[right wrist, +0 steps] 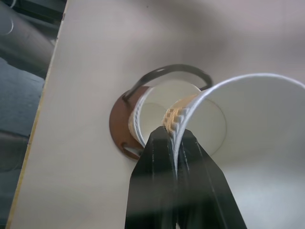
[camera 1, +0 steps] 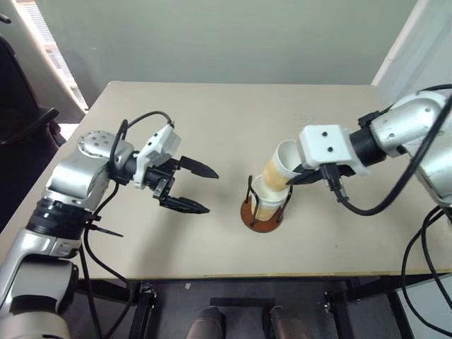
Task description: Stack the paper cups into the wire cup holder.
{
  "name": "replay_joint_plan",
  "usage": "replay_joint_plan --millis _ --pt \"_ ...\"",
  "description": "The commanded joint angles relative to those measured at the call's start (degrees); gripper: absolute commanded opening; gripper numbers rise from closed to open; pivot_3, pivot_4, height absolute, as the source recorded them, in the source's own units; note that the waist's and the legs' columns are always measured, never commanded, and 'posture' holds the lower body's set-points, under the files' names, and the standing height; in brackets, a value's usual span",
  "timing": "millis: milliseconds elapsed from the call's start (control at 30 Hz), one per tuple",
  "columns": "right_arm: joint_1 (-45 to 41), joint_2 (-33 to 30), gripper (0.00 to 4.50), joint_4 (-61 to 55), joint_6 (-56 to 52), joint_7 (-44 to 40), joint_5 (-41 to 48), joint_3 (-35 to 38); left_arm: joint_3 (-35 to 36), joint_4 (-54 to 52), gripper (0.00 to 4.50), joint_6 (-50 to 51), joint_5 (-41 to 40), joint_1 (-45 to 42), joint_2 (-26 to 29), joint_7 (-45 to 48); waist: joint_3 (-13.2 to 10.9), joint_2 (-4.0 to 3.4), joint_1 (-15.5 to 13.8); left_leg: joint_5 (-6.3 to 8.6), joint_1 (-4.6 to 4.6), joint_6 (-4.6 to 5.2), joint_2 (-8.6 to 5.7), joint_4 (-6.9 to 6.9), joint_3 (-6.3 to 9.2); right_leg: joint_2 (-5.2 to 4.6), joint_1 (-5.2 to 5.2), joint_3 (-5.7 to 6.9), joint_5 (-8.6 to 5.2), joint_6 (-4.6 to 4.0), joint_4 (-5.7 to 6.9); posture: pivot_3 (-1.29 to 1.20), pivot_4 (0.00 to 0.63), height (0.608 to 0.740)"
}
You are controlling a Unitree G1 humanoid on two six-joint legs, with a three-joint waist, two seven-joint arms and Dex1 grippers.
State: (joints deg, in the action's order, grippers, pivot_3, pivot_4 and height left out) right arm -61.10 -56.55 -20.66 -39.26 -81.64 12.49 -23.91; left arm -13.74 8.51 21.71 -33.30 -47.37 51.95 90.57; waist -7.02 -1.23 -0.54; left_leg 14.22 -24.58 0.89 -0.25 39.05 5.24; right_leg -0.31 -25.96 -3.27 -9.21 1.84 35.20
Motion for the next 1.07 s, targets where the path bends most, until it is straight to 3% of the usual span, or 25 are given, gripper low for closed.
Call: replay_joint_plan --millis 33,333,467,667,867,1067 --pt "-0.3 1.3 0.02 -0.6 1.0 0.0 -1.9 -0.8 1.7 -1.5 4.50 0.2 0.0 -0.7 1.0 1.9 0.0 0.00 0.0 0.00 0.01 0.00 0.00 0.01 0.01 0.00 0.00 0.00 0.00 0.00 0.01 0.00 0.150 0.740" --pt "0.3 3.8 0.02 -1.5 3.3 0.0 -7.5 -4.9 1.2 -1.4 4.50 0.4 0.6 -1.2 1.2 1.9 0.0 0.00 0.0 0.00 0.01 0.00 0.00 0.01 0.01 0.00 0.01 0.01 -0.01 -0.06 0.00 0.00 0.150 0.740" --pt "-1.0 5.8 0.91 -0.7 2.8 0.6 -8.2 -4.3 1.2 -1.5 4.50 0.5 1.1 -1.1 1.3 1.9 0.0 0.00 0.1 0.00 0.02 0.00 0.00 -0.01 0.01 0.00 0.00 0.01 -0.01 -0.07 0.01 0.00 0.150 0.740" --pt "-6.6 10.7 3.00 2.4 -5.2 3.5 -2.3 4.1 2.1 -1.0 4.50 1.0 2.3 -0.7 2.4 1.7 0.0 0.00 0.3 -0.02 0.00 -0.04 0.00 -0.04 0.01 0.01 -0.08 -0.01 -0.08 -0.22 0.07 0.00 0.150 0.740" --pt "-8.9 12.7 3.00 5.6 -19.0 8.3 8.2 18.0 6.8 -2.3 4.50 4.1 2.7 1.2 3.4 -2.8 0.0 0.01 0.2 -0.02 -0.02 -0.09 0.00 -0.10 0.02 0.02 -0.07 0.01 -0.26 -0.53 -0.03 0.00 0.150 0.740" --pt "1.7 6.2 3.00 1.9 -27.1 14.5 12.1 26.2 12.5 -4.4 4.50 7.4 2.0 5.6 5.0 -6.7 0.0 0.02 0.0 -0.36 -0.01 -0.79 0.00 -0.23 0.01 0.01 -0.04 0.00 -0.36 -0.59 -0.11 0.00 0.150 0.740"
